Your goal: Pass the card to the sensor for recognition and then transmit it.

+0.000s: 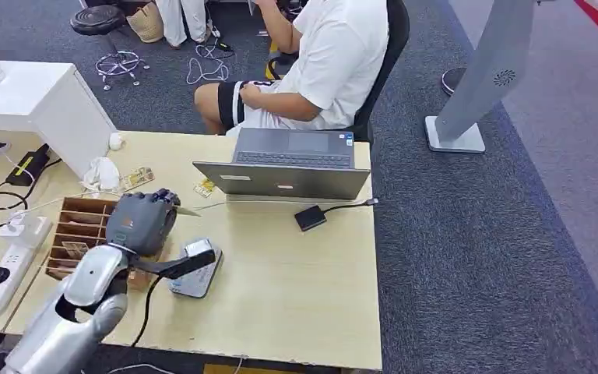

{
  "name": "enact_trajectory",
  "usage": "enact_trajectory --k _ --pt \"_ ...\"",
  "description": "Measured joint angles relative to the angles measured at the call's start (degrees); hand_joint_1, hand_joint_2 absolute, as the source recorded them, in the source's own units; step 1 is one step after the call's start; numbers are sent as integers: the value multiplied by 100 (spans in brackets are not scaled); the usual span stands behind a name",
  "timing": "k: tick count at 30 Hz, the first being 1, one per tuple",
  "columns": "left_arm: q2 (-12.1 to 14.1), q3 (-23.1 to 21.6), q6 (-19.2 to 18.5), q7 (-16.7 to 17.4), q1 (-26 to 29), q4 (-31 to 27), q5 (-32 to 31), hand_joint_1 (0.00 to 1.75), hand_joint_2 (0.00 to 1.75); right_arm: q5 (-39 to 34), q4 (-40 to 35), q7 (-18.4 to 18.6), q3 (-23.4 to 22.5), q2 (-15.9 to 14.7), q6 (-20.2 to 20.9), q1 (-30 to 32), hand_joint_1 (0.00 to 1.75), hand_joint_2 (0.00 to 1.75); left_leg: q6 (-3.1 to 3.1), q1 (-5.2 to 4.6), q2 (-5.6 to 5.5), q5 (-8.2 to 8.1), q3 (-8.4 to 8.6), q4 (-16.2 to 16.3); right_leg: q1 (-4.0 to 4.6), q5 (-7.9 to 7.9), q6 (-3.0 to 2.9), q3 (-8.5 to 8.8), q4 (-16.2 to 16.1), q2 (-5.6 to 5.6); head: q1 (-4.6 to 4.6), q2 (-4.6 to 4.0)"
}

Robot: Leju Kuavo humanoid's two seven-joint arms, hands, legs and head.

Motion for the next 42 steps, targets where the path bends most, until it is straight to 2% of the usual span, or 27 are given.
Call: enact_trajectory --k 4,9,20,22,26,33,42 --pt "162 136 77 -111 -673 -270 200 175 175 0 15 -124 0 0 11 -4 0 175 -5 3 -1 5 -1 0 2 3 -1 0 2 0 -2 0" --pt "331 341 142 -214 -1462 -302 287 175 175 4 22 -155 2 0 20 -22 0 175 -5 3 1 5 0 0 3 6 -5 0 4 3 -2 0" --pt "403 385 219 -199 -1730 -294 250 175 175 4 22 -164 4 0 37 -42 0 175 -5 3 0 5 -2 0 3 6 -5 -5 4 3 0 0" --pt "435 385 164 -131 -1988 -163 191 175 175 22 24 -162 9 -2 59 -49 0 175 -4 3 0 7 -5 0 3 6 -4 -8 3 2 0 0" --pt "453 383 13 -107 -2567 446 -21 175 175 -13 28 -155 22 -4 70 -65 0 175 -9 3 3 11 -3 0 3 14 -7 -8 4 6 0 0" --pt "435 378 426 -105 -2603 1228 -150 175 175 -83 39 -140 22 -13 72 -58 0 175 -10 3 14 11 -5 0 3 15 -8 -14 5 16 -2 0" --pt "433 378 444 -105 -2532 1503 -153 175 175 -98 39 -151 22 -17 66 -45 0 175 -10 3 14 11 -10 1 2 16 -8 -17 4 15 -2 0"
